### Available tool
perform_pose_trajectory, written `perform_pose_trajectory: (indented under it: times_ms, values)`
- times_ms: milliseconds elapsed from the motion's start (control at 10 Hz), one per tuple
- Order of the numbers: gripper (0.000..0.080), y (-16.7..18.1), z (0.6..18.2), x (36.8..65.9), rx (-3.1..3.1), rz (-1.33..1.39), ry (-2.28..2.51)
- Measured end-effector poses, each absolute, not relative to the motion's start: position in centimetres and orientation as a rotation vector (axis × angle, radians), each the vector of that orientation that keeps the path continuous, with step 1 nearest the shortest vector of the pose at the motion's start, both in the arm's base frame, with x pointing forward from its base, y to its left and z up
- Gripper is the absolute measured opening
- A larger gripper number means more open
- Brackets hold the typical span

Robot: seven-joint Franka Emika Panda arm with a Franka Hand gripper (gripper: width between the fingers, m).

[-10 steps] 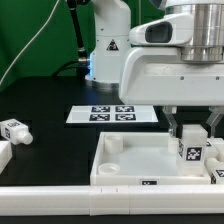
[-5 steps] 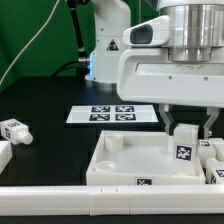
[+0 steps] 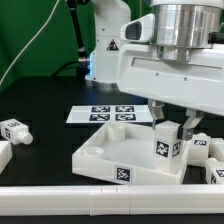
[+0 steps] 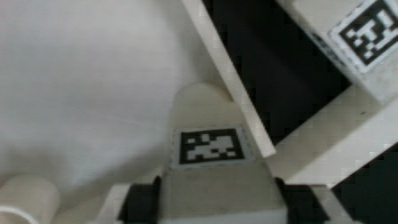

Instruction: Assemble one leg

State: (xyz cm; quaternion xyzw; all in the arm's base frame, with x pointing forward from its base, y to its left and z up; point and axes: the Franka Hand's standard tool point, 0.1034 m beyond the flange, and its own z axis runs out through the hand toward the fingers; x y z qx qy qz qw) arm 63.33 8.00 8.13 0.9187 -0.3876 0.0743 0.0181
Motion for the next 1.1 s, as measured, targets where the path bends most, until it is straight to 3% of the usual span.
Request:
perform_pose_trajectory:
  times_ms: [100, 200, 300, 400, 600, 1100]
  values:
    - [0.0356, 8.0, 8.2, 63.4, 2.854, 0.231, -1.208]
    - [0.0356, 8.0, 8.4, 63.5, 2.864, 0.235, -1.188]
    - [0.0533, 8.0, 9.1, 63.6, 2.876, 0.241, -1.171]
    - [0.0618, 8.0, 9.9, 63.9, 2.889, 0.251, -1.158]
    - [0.0644, 8.1, 10.9, 64.1, 2.902, 0.270, -1.155]
    - [0.0649, 8.0, 10.7, 64.1, 2.900, 0.266, -1.154]
